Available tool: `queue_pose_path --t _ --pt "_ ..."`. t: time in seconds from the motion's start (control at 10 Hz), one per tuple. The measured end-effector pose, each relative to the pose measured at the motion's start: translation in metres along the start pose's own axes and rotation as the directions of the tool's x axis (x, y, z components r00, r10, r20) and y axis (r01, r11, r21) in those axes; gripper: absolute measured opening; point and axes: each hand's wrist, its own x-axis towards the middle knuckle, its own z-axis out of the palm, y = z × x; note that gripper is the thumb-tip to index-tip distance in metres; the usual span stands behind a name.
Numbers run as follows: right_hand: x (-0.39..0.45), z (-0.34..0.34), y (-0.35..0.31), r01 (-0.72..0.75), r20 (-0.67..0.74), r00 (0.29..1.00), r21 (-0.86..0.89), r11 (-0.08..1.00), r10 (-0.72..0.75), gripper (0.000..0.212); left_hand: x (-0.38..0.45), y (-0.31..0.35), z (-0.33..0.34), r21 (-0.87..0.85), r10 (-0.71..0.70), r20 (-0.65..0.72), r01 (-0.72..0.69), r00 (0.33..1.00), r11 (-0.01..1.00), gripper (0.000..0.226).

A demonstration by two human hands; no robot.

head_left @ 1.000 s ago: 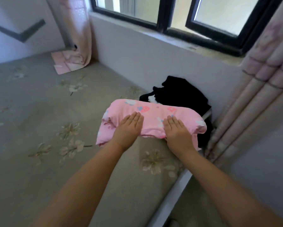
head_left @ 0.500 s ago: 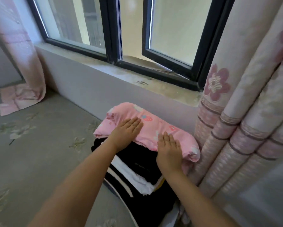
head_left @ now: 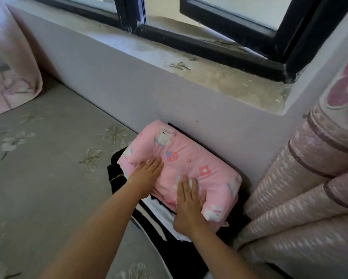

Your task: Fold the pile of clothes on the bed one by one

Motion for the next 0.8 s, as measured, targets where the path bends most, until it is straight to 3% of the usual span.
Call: queue_pose_path --t 0.1,0.2,0.3,0.4,0.5,0.6,0.7,0.8 --pt "-0.005 0.002 0.001 0.018 0.007 1.000 0.008 1.000 -0.018 0.093 0.000 0.001 -0.004 -0.068 -0.006 0.057 0.010 0.998 0.998 0.072" --pt "-0.009 -0.003 0.001 0.039 -0.075 0.997 0.075 0.996 -0.033 0.085 0.003 0.003 -0.017 -0.140 -0.046 -0.121 0.028 0.992 0.990 0.046" --pt "-0.026 0.000 0.005 0.224 -0.388 0.909 0.146 0.964 -0.153 0.072 0.007 0.017 -0.030 -0.259 -0.208 -0.349 0.119 0.914 0.958 0.036" --pt "-0.047 -0.005 0.003 0.211 -0.419 0.902 0.639 0.739 0.105 0.054 0.012 0.036 -0.039 -0.270 -0.285 -0.428 0.180 0.857 0.946 0.040" --pt "-0.050 -0.035 0.007 0.044 0.054 0.899 0.976 -0.212 0.435 0.041 0.014 0.047 -0.049 -0.086 -0.065 -0.607 0.016 0.792 0.996 0.047" --pt "-0.046 -0.077 0.019 0.077 0.182 0.877 0.860 -0.504 0.444 0.016 0.021 0.061 -0.043 -0.110 0.124 -0.454 -0.193 0.882 0.975 0.056" --pt "-0.047 -0.133 0.017 0.207 -0.013 0.926 0.854 -0.478 0.377 0.016 0.030 0.068 -0.024 -0.282 0.028 -0.251 -0.101 0.968 0.954 0.055" --pt "-0.057 -0.204 0.019 0.461 -0.458 0.883 0.814 -0.354 0.099 0.024 0.027 0.072 -0.013 -0.278 0.026 -0.209 -0.085 0.978 0.957 0.062"
